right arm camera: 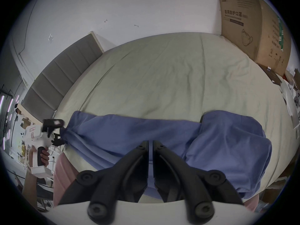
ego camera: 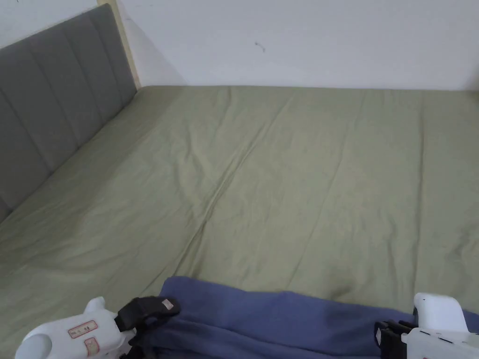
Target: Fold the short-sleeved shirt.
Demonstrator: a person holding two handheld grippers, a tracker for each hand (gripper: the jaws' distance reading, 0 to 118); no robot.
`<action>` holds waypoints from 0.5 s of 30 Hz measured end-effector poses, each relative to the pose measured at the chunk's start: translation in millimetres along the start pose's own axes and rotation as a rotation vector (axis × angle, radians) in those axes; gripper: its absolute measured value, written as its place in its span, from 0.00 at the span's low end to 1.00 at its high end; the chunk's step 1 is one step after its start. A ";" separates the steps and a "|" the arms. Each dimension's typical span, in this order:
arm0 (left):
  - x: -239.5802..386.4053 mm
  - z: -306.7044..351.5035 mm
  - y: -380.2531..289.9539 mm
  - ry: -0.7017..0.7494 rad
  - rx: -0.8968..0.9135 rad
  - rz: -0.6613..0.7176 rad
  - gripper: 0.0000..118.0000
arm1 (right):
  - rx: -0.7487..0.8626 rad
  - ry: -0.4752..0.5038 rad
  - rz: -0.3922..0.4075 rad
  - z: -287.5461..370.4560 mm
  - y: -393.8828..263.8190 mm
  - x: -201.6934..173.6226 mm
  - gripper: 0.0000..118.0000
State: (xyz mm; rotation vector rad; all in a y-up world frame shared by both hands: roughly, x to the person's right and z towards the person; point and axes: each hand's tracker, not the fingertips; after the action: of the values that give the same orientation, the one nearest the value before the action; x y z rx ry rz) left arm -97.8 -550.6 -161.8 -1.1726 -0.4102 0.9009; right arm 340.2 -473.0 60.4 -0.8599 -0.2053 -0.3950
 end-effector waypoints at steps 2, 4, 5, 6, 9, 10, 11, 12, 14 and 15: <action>-6.0 -10.1 -2.8 0.070 0.021 0.027 0.09 | -0.005 0.006 0.006 0.9 -2.5 -1.4 0.05; -43.9 -11.9 18.3 -0.035 -0.004 0.177 0.09 | -0.014 0.017 -0.008 3.0 -3.8 3.0 0.05; -44.1 -8.2 20.4 -0.069 0.007 0.233 0.09 | -0.023 0.033 -0.031 5.2 -2.7 6.9 0.05; -36.1 -3.7 22.1 -0.039 0.014 0.167 0.09 | -0.020 0.045 -0.042 9.4 -2.8 8.1 0.05; 18.7 5.0 11.9 0.156 0.025 -0.119 0.09 | -0.002 0.040 -0.049 18.6 1.0 18.5 0.05; 38.9 5.8 8.6 0.195 0.032 -0.213 0.09 | 0.003 0.029 -0.048 22.0 1.8 20.5 0.05; 58.1 6.6 3.9 0.197 0.036 -0.275 0.09 | 0.012 0.018 -0.051 24.2 1.8 24.7 0.05; 87.4 6.9 -9.5 0.182 0.033 -0.358 0.09 | 0.017 0.010 -0.058 25.8 1.6 29.7 0.05; 135.1 3.4 -30.8 0.154 0.004 -0.539 0.09 | 0.026 0.002 -0.102 29.4 -0.2 39.9 0.05; 156.9 -0.5 -43.4 0.152 -0.023 -0.644 0.09 | 0.029 0.004 -0.123 30.5 -2.2 45.8 0.05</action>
State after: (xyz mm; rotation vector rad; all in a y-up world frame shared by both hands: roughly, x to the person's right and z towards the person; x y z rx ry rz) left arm 13.4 -432.4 -148.2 -1.0263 -0.6266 0.2470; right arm 380.3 -462.5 96.6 -0.8201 -0.2603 -0.5075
